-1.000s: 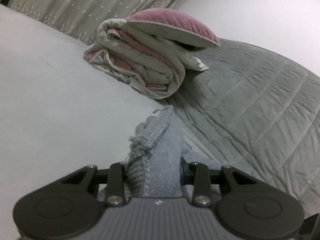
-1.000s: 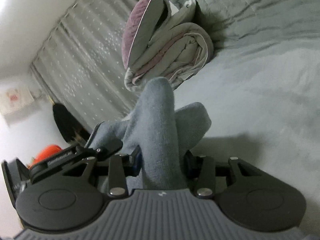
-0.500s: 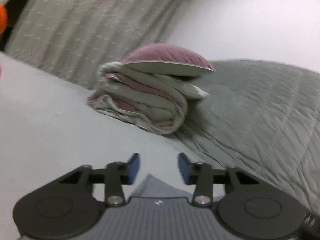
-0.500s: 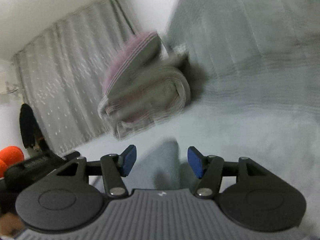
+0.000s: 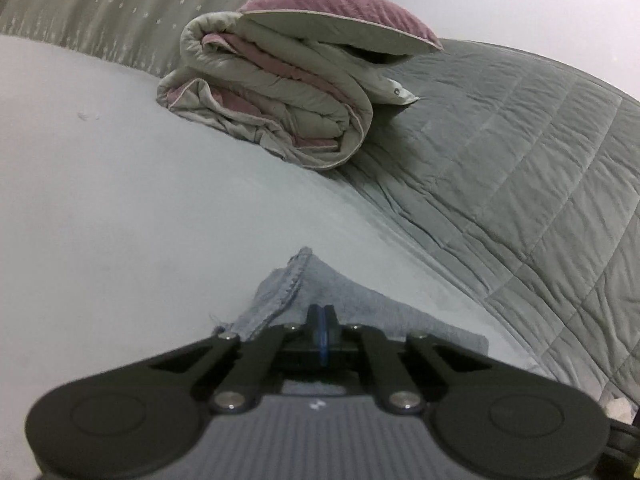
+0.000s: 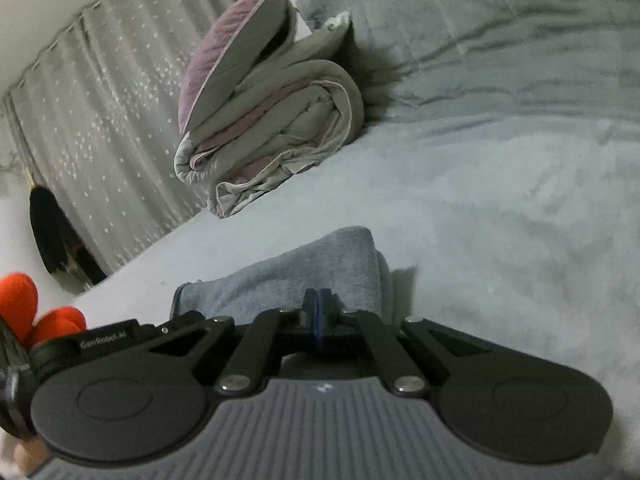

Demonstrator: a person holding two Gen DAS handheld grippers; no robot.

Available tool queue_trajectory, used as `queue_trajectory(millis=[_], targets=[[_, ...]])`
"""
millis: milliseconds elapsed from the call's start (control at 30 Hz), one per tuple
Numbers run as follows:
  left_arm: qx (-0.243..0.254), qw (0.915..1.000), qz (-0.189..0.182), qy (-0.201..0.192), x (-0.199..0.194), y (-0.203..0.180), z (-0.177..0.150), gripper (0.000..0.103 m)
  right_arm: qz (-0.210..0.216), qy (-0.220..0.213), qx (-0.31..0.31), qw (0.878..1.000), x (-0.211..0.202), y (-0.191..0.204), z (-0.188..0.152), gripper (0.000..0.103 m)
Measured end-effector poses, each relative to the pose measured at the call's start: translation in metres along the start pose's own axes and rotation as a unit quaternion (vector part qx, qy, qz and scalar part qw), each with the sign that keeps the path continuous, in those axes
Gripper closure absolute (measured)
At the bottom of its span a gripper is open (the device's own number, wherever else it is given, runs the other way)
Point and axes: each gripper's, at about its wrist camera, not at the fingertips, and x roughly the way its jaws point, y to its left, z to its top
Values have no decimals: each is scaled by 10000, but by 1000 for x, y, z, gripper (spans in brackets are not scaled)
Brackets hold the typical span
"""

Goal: Fold clothes

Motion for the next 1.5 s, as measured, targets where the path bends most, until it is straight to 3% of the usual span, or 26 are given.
queue_trajectory(millis=[67,100,133,200,267,400,500,567,633,800,933,1233,1433,1500], targets=[[-56,10000,9,-26,-6,-2,-1,93,62,-61,-91,9999,-4,5,0,100],[-108,9999,24,-33,-10,-4,-1,84,121,-56,-118,9998,-3,7,1,97],[-141,9999,53,-32,-15,-6,-1,69,181,-52,-144,9997,-2,10,3,88],[66,9997,230,24,-28,-18,1,56,298,-13,-262,9992,1,16,8,72],[365,9982,469,97,-43,-31,2,46,383,8,-466,9982,5,23,16,45],[683,9903,1160,337,-84,-50,-1,14,181,181,-885,9957,2,40,28,37],[658,9852,1456,616,-110,-48,-8,1,84,532,-709,9960,-1,41,38,32],[549,9827,1656,622,-119,-41,-19,1,114,591,-571,9966,-7,41,45,16],[464,9773,1878,865,-113,-36,-20,1,21,523,-545,9971,-15,44,50,0],[284,9693,1991,1415,-102,-27,-18,1,-639,384,-923,9929,-29,59,49,0],[204,9636,2049,1708,-101,-24,-17,1,-1316,817,-1034,9825,-23,67,46,0],[595,9538,2261,1888,-103,-31,-16,1,-1693,1334,-1325,9675,-32,92,37,0],[880,9412,2639,1917,-100,-33,-19,1,-1697,1206,-1186,9709,-45,83,12,0],[931,9375,2731,1946,-98,-33,-20,1,-1624,1575,-1363,9645,-35,79,13,0]])
